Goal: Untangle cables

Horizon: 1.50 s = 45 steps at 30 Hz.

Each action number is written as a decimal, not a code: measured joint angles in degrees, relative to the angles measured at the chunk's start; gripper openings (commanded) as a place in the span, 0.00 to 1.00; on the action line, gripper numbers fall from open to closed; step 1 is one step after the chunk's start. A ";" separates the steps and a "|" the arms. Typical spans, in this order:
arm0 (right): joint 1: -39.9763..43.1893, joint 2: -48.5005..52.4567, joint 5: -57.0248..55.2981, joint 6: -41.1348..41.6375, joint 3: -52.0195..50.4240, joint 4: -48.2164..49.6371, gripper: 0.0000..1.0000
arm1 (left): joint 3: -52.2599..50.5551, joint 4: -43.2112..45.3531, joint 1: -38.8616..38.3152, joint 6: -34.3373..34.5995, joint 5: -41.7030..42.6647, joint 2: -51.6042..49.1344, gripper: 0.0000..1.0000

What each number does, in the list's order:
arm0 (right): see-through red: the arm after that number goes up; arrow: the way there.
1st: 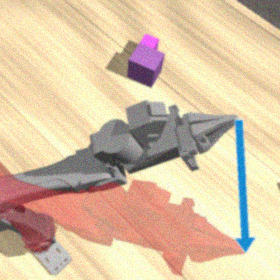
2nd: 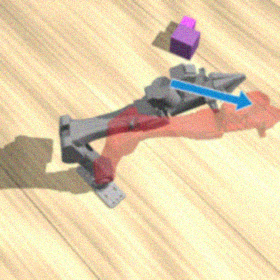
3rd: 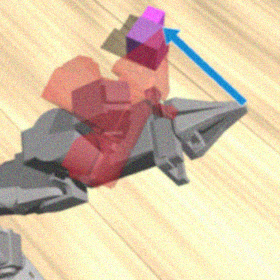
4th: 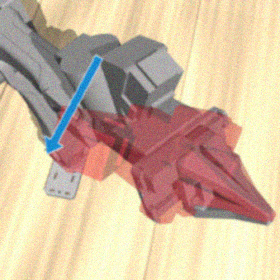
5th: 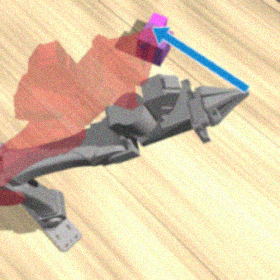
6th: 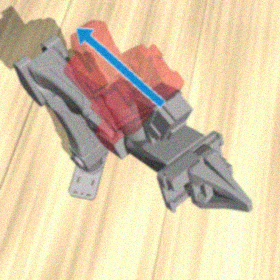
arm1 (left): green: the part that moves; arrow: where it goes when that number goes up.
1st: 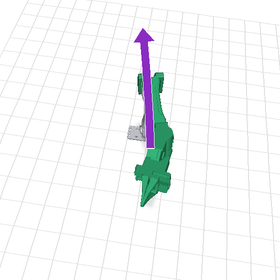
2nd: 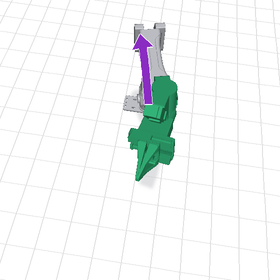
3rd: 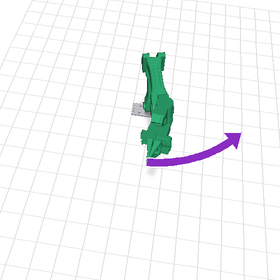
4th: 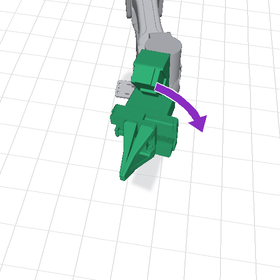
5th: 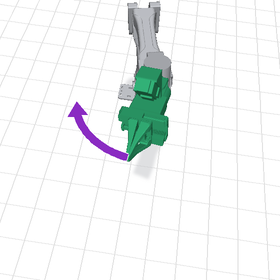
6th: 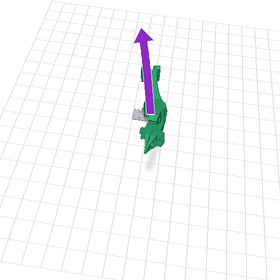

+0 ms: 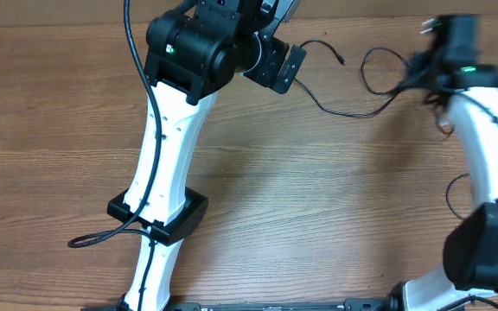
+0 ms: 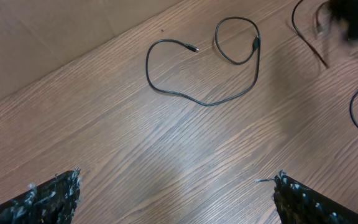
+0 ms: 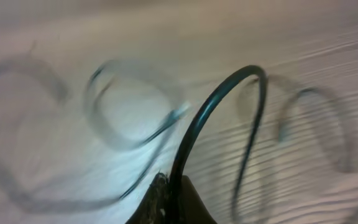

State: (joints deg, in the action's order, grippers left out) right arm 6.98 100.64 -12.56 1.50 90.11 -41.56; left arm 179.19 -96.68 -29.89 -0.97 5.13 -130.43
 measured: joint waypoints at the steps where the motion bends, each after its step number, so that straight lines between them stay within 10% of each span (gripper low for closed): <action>1: 2.12 -0.11 -0.09 -0.04 0.96 0.33 0.03 | 0.00 0.00 0.00 -0.02 0.07 0.00 1.00; 11: 20.72 3.15 11.87 -0.81 1.81 11.19 0.04 | 0.00 0.00 0.00 -0.02 0.24 0.00 1.00; 24: 20.35 24.15 18.16 -1.09 1.81 20.72 0.05 | 0.00 -0.02 0.00 -0.02 1.70 0.00 1.00; 27: 20.35 25.35 18.29 -1.16 1.81 20.39 0.75 | 0.00 0.00 0.00 -0.02 1.70 0.00 1.00; 29: 20.37 25.33 18.29 -1.09 2.36 19.21 1.00 | 0.00 0.00 0.00 -0.02 1.70 0.00 1.00; 45: 20.35 21.99 18.34 -1.33 13.31 0.39 1.00 | 0.00 0.00 0.00 -0.09 -1.64 0.00 1.00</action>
State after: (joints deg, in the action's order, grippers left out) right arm 27.33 122.63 5.78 0.16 103.42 -41.17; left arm 179.19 -96.68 -29.89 -1.06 3.49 -130.43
